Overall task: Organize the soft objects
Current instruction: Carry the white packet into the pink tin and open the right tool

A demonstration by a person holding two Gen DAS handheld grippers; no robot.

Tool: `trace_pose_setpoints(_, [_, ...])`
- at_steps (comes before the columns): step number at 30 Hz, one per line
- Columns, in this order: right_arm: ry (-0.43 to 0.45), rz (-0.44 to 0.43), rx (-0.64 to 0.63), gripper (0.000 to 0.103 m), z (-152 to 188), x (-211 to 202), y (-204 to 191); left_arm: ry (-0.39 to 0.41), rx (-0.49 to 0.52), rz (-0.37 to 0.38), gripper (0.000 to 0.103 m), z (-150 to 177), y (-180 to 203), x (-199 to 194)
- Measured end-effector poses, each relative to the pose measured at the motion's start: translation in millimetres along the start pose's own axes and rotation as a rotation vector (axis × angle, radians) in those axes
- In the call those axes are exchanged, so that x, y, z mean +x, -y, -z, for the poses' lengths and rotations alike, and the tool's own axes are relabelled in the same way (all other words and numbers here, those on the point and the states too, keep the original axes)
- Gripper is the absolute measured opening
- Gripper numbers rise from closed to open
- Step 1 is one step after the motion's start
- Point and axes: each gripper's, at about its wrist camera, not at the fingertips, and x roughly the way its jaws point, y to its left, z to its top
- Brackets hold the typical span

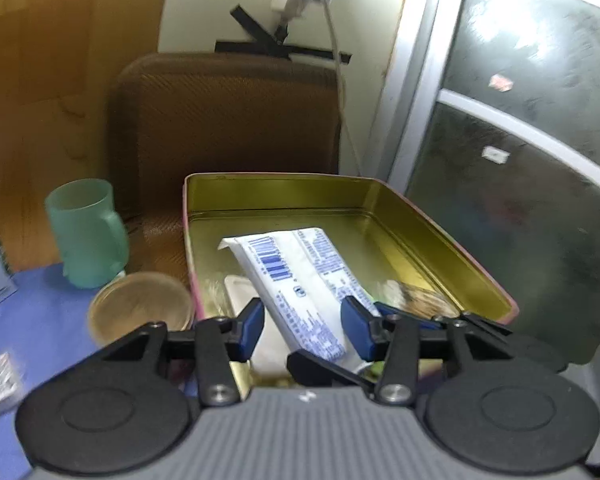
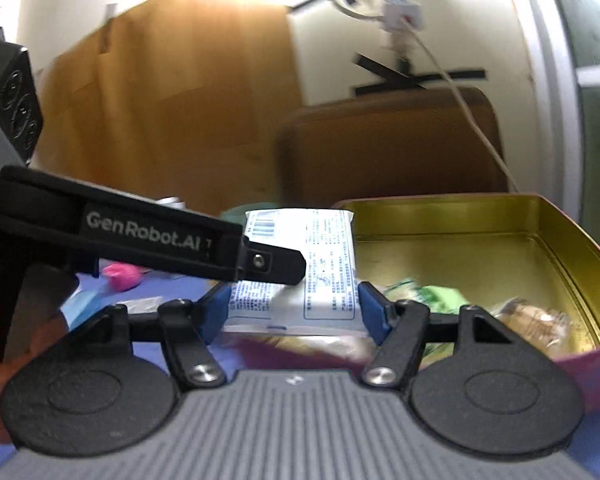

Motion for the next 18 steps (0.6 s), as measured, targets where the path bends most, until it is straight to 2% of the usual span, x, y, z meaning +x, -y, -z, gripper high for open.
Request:
trace_pose_setpoints(2, [-0.02,0.053,-0.001,0.071,-5.5,18.0,12.0,-0.001,0.025,-0.051,0.053,-4.5,2.9,16.2])
trace_pose_setpoints(4, [-0.031,0.147,-0.04,0.072,-8.1,39.1,19.7,0.027,0.038,-0.086,0.063,-3.3,5.0,21.3])
trace_pose_setpoints(7, [-0.023,0.276,-0.055,0.073,-6.1,59.0,32.2,0.06,0.014,-0.069,0.064,3.4,1.3,10.8])
trace_pose_setpoints(10, [-0.002,0.274,0.011,0.074,-3.1,51.8,45.9,0.104,0.008,-0.066,0.064,13.4,-3.7,-9.9])
trace_pose_setpoints(13, [0.035,0.257,0.034,0.073,-1.7,39.1,42.9,0.15,0.008,-0.07,0.064,32.9,-14.4,-42.2])
trace_pose_setpoints(16, [0.113,0.213,0.017,0.064,-2.6,15.8,25.1,0.179,0.006,-0.101,0.066,58.6,-33.0,-76.7])
trace_pose_setpoints(18, [0.137,0.154,-0.007,0.055,-2.7,4.4,6.0,0.184,-0.014,-0.133,0.067,80.7,-52.0,-99.9])
